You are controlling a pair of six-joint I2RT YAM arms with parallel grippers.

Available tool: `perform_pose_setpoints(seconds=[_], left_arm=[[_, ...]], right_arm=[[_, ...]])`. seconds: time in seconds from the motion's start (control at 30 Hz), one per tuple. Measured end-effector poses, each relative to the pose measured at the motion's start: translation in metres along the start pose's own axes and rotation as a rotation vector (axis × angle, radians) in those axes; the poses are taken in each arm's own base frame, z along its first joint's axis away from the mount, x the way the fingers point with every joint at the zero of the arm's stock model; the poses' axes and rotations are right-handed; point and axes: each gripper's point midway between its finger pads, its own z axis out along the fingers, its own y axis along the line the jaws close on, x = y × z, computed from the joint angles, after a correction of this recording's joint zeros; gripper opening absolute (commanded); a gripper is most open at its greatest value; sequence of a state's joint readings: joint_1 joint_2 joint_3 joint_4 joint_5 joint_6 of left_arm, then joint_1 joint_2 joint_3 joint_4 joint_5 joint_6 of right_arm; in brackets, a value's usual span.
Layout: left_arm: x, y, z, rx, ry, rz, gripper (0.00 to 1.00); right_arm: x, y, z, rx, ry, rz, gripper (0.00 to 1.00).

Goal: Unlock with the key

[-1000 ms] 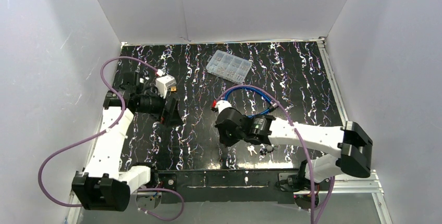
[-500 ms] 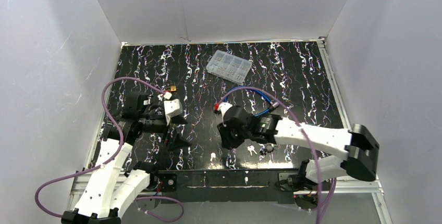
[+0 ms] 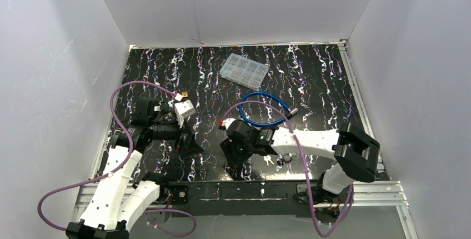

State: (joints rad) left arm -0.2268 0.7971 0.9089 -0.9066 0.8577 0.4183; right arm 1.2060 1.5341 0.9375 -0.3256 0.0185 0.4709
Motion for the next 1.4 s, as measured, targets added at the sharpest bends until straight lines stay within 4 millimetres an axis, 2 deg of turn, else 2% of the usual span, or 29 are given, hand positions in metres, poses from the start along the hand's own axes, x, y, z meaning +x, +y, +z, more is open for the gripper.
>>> perform_pose_setpoints(seconds=[0.2, 0.5, 0.77, 1.1, 1.27, 1.4], left_arm=[[0.003, 0.012, 0.001, -0.057, 0.027, -0.049, 1.00], [0.002, 0.020, -0.001, -0.113, 0.025, -0.047, 0.99], [0.000, 0.024, -0.003, -0.148, 0.017, -0.055, 0.99], [-0.002, 0.029, -0.004, -0.179, 0.009, -0.053, 0.99], [-0.002, 0.031, -0.005, -0.187, 0.012, -0.054, 0.99], [-0.001, 0.032, -0.005, -0.196, 0.015, -0.053, 0.99]], right_arm=[[-0.008, 0.010, 0.016, -0.001, 0.008, -0.025, 0.65], [-0.019, 0.018, 0.028, 0.014, -0.001, -0.039, 0.55], [-0.009, 0.016, 0.039, 0.033, 0.034, -0.045, 0.40], [-0.003, 0.017, 0.043, 0.053, 0.048, -0.057, 0.35], [0.000, 0.015, 0.046, 0.064, 0.057, -0.059, 0.26], [-0.001, 0.014, 0.047, 0.076, 0.054, -0.056, 0.06]])
